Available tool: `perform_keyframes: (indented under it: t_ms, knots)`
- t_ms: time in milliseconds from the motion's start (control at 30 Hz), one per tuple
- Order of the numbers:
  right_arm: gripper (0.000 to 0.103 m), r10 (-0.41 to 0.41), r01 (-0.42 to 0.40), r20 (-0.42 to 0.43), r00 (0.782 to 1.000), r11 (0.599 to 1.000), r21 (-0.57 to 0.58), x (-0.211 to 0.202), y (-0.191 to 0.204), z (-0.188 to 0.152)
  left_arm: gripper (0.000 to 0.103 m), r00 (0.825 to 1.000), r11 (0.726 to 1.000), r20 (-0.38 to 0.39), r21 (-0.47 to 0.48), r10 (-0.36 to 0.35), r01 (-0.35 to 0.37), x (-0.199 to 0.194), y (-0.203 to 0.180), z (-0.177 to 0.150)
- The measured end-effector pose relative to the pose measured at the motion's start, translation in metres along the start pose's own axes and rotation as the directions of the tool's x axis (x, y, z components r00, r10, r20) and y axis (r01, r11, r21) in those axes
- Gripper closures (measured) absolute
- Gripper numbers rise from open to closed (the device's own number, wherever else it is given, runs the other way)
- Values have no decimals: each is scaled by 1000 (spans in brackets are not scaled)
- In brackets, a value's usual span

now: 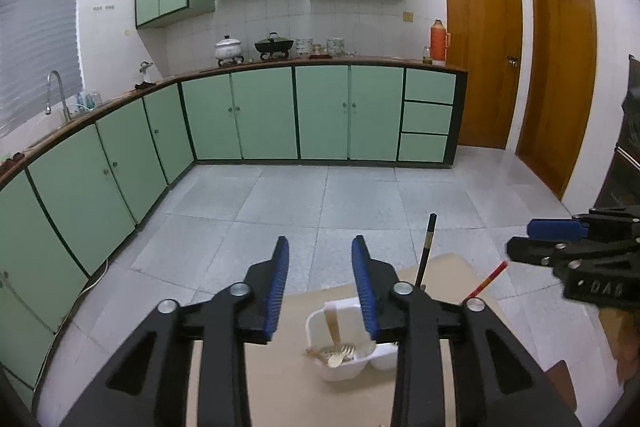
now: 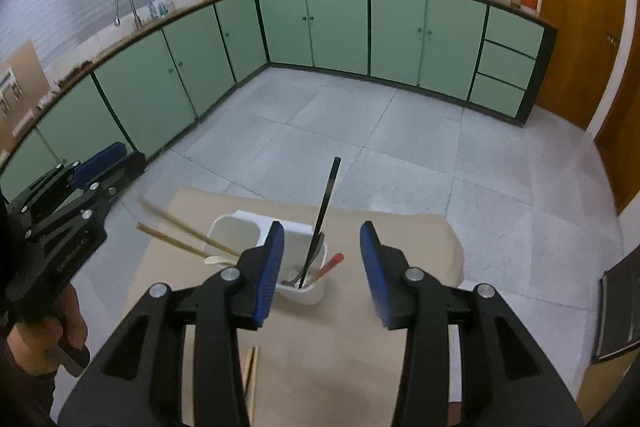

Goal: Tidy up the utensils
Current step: 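Open the left tool over the holder while the right tool releases its chopstick there, then move both tools back to the chopsticks and close the right tool on a red patterned chopstick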

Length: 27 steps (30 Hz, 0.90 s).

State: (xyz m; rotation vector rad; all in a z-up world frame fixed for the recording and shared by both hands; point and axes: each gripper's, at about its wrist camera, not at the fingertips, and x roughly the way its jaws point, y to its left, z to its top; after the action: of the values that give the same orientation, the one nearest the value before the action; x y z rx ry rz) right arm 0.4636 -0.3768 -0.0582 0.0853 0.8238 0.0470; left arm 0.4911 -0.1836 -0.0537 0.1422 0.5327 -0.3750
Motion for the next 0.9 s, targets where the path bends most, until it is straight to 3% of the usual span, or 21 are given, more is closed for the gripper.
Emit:
perform_keyframes:
  t_ms: [100,200,367,533,667,767,900]
  knots:
    - [63,22,-22,41,999,1000,8,-23,-5,-17,61,1000,1000,5,0,9,-9,-27,10,-8]
    - [63,21,-20,94,995,1000,-14,-49,-6,-55,52,1000,1000,9,0,16,-16,-58,18,-26]
    - [63,4,3,122,993,998,-57,-65,10,-163,43,1000,1000,-7,-10,22,-22,-104,23,-90]
    - [63,25,-23,37,999,998,-61,-43,34,-272,41,996,999,-92,-38,11,-15,-125,11,-191]
    - [70,86,-88,-63,994,996,-14,-17,57,-346,41,992,998,-129,-61,13,-21,-131,3,-253]
    - [71,104,-106,-87,991,994,-18,-8,76,-374,41,985,994,-170,-107,9,-27,-131,3,-288]
    - [71,116,-119,-72,991,992,-33,-3,96,-381,41,979,985,-206,-167,12,-47,-132,9,-316]
